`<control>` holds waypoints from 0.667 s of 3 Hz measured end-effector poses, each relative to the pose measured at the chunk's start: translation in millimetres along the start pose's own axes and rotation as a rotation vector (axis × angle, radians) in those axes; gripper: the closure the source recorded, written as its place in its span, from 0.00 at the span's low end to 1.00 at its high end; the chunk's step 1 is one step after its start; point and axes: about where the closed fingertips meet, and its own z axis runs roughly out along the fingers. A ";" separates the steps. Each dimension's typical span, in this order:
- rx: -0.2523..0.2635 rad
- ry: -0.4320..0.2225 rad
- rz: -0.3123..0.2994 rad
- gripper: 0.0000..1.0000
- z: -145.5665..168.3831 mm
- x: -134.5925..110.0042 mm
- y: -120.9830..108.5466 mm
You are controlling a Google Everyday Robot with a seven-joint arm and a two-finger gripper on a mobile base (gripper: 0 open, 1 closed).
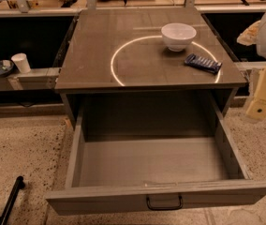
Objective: Close top drawer
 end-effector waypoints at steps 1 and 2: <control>0.001 -0.016 -0.010 0.03 6.1 -3.6 3.7; -0.056 -0.019 -0.010 0.26 46.0 5.3 26.8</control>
Offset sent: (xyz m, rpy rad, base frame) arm -0.0307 0.0105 -0.1238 0.0394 0.1601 0.0414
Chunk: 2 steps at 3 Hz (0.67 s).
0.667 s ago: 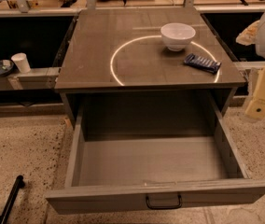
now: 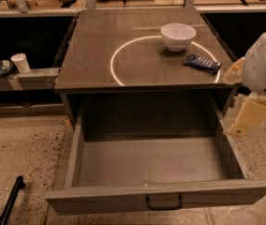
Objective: Close top drawer
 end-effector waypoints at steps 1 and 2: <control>-0.091 0.010 0.006 0.49 42.2 23.5 40.5; -0.122 0.025 0.011 0.74 53.5 31.2 52.6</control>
Offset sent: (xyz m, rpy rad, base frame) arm -0.0314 -0.0047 -0.0509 0.0102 0.0855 0.0123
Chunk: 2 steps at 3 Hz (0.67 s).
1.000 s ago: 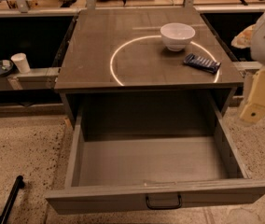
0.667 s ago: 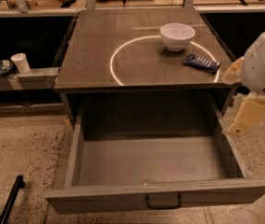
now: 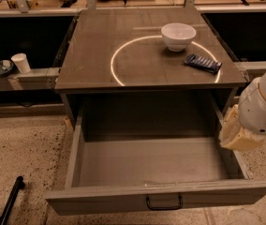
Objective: Close top drawer
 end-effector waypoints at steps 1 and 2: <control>-0.001 -0.002 -0.001 1.00 2.4 0.3 0.2; -0.015 -0.029 -0.021 1.00 38.0 4.5 3.3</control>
Offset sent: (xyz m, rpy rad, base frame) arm 0.0019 0.0067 -0.0925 0.0719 0.0142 0.0596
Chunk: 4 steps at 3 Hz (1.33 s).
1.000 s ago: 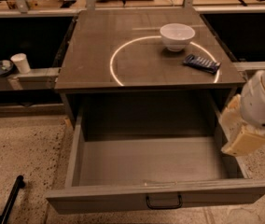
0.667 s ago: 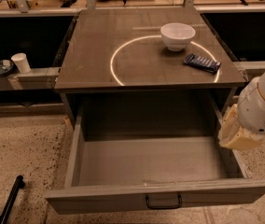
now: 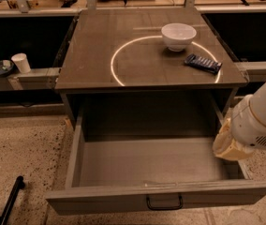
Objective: Close top drawer
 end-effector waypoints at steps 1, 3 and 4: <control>-0.013 -0.042 -0.066 1.00 56.2 12.6 16.2; -0.077 -0.016 -0.158 1.00 57.9 50.1 92.3; -0.149 -0.008 -0.164 1.00 68.4 64.9 126.5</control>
Offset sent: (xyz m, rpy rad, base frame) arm -0.1182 -0.0189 -0.0786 0.0235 0.0209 0.2108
